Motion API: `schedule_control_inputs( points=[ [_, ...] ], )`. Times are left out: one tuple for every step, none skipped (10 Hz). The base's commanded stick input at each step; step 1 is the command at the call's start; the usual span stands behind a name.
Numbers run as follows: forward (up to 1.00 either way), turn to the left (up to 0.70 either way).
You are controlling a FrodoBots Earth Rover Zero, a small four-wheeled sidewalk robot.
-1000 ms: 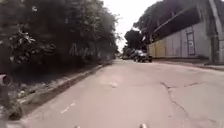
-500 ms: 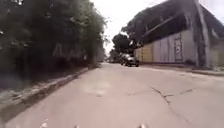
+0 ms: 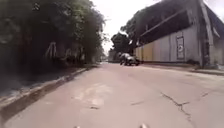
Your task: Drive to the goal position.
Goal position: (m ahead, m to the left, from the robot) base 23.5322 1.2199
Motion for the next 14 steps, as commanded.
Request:
schedule_control_inputs(
  points=[
    [1.0,0.0],
    [1.0,0.0],
    [1.0,0.0],
    [1.0,0.01],
    [1.0,0.02],
    [1.0,0.02],
    [1.0,0.03],
    [1.0,0.04],
    [1.0,0.05],
    [1.0,0.1],
    [1.0,0.27],
    [1.0,0.37],
    [1.0,0.21],
    [1.0,0.06]
  ],
)
